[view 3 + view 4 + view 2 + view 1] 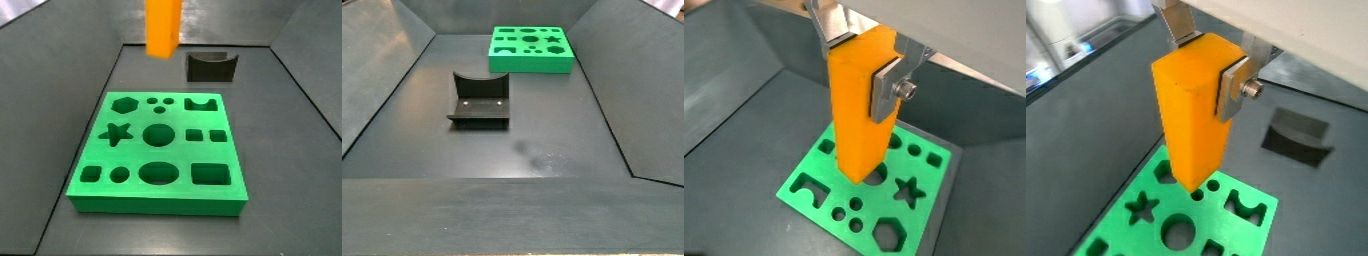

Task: Pick up the rectangle object. Move up. Move to above the board. Insert the rectangle object.
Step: Insert the rectangle object.

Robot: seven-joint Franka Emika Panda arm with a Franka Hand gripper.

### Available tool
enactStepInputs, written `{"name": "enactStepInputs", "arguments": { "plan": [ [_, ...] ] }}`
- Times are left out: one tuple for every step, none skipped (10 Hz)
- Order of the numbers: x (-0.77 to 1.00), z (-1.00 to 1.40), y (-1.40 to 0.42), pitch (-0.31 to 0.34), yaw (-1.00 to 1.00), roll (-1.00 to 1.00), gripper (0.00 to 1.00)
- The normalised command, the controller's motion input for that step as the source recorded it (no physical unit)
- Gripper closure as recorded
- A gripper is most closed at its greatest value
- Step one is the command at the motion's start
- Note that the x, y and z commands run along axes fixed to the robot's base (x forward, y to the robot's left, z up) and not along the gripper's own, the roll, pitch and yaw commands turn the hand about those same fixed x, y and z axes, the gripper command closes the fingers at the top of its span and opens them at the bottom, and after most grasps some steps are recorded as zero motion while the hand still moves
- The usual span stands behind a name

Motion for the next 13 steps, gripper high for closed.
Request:
{"name": "enactStepInputs", "arguments": {
  "plan": [
    [0.0, -0.23, 0.0, 0.0, -1.0, 0.06, 1.0],
    [0.0, -0.24, 0.0, 0.0, -1.0, 0.06, 1.0],
    [0.0, -0.25, 0.0, 0.0, -1.0, 0.05, 1.0],
    [0.0, -0.26, 0.0, 0.0, -1.0, 0.05, 1.0],
    [0.0, -0.28, 0.0, 0.0, -1.0, 0.04, 1.0],
    [0.0, -0.31, 0.0, 0.0, -1.0, 0.02, 1.0],
    [0.0, -0.34, -0.01, 0.0, -1.0, 0.01, 1.0],
    [0.0, -0.35, -0.04, 0.0, -1.0, 0.0, 1.0],
    [0.0, -0.34, -0.08, 0.0, -1.0, 0.0, 1.0],
    [0.0, -0.29, -0.13, 0.0, -1.0, 0.0, 1.0],
    [0.0, -0.18, -0.27, -0.033, -0.92, 0.0, 1.0],
    [0.0, -0.13, -0.35, -0.019, -0.85, -0.01, 1.0],
    [0.04, -0.16, -0.44, -0.007, -0.74, 0.0, 1.0]
  ]
}}
